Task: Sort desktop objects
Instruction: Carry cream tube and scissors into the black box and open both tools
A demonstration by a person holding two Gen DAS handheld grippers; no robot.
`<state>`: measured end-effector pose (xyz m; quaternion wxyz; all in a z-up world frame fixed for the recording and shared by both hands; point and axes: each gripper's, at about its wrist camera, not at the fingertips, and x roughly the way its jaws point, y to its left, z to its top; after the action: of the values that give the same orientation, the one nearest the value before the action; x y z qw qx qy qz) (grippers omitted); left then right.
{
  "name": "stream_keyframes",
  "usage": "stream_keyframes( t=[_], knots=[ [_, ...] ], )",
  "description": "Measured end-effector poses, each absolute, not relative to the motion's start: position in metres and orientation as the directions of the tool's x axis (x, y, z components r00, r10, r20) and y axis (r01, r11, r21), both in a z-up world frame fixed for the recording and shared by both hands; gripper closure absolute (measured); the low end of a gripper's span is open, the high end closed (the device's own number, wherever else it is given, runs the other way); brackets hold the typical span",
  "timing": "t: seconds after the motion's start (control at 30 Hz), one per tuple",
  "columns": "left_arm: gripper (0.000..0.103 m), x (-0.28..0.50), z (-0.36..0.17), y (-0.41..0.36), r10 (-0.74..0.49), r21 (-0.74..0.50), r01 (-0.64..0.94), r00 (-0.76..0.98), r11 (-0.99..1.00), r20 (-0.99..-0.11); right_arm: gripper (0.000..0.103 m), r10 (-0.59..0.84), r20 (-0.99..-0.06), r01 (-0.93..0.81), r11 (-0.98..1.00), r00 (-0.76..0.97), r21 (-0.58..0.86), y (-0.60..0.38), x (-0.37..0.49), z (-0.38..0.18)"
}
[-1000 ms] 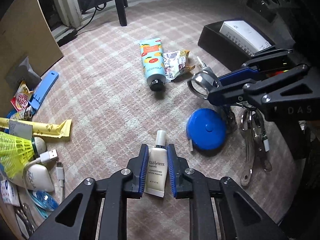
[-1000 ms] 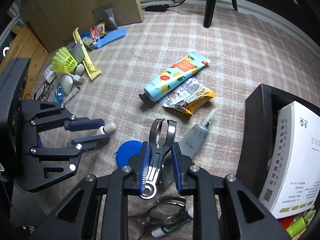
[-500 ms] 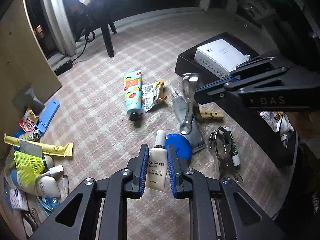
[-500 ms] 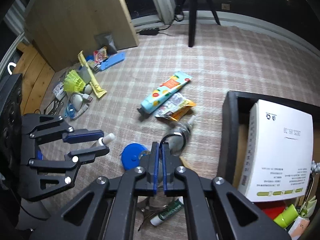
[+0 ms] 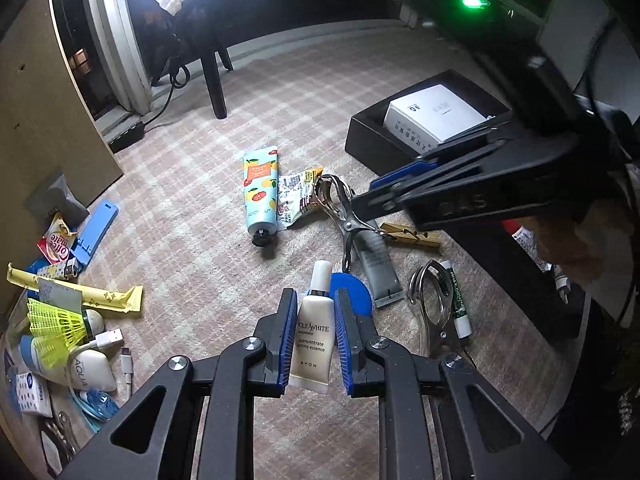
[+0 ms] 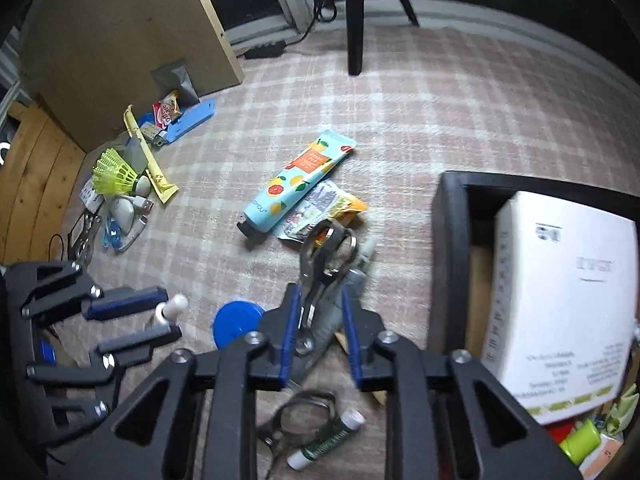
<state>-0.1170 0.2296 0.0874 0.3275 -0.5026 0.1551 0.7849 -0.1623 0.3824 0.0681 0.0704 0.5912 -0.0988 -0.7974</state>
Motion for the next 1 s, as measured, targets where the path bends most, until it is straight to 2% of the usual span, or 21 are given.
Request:
stream_keyframes(
  t=[0.17, 0.3, 0.4, 0.43, 0.47, 0.73, 1.0],
  knots=[
    [0.085, -0.118, 0.085, 0.228, 0.362, -0.098, -0.659, -0.276, -0.745, -0.891, 0.062, -0.17, -0.941, 0.018, -0.985, -0.292, 0.172, 0.368, -0.176, 0.057],
    [0.085, -0.121, 0.084, 0.224, 0.361, -0.105, -0.648, -0.275, -0.755, -0.891, 0.068, -0.115, -0.949, 0.025, -0.993, -0.295, 0.113, 0.365, -0.184, 0.053],
    [0.085, -0.121, 0.084, 0.222, 0.363, -0.11, -0.641, -0.277, -0.76, -0.89, 0.072, -0.135, -0.946, 0.026, -0.991, -0.296, 0.133, 0.369, -0.185, 0.053],
    [0.085, -0.121, 0.085, 0.222, 0.365, -0.112, -0.64, -0.278, -0.76, -0.889, 0.075, -0.143, -0.943, 0.024, -0.99, -0.301, 0.142, 0.371, -0.183, 0.054],
    [0.085, -0.12, 0.085, 0.223, 0.366, -0.113, -0.64, -0.278, -0.76, -0.888, 0.082, -0.146, -0.942, 0.02, -0.989, -0.303, 0.147, 0.372, -0.182, 0.055],
    [0.085, -0.115, 0.091, 0.231, 0.376, -0.115, -0.653, -0.276, -0.749, -0.885, 0.082, -0.195, -0.916, -0.009, -0.977, -0.35, 0.212, 0.389, -0.167, 0.069],
    [0.085, -0.105, 0.115, 0.259, 0.432, -0.141, -0.684, -0.275, -0.716, -0.859, 0.082, -0.227, -0.872, -0.026, -0.964, -0.434, 0.264, 0.414, -0.136, 0.115]
  ],
)
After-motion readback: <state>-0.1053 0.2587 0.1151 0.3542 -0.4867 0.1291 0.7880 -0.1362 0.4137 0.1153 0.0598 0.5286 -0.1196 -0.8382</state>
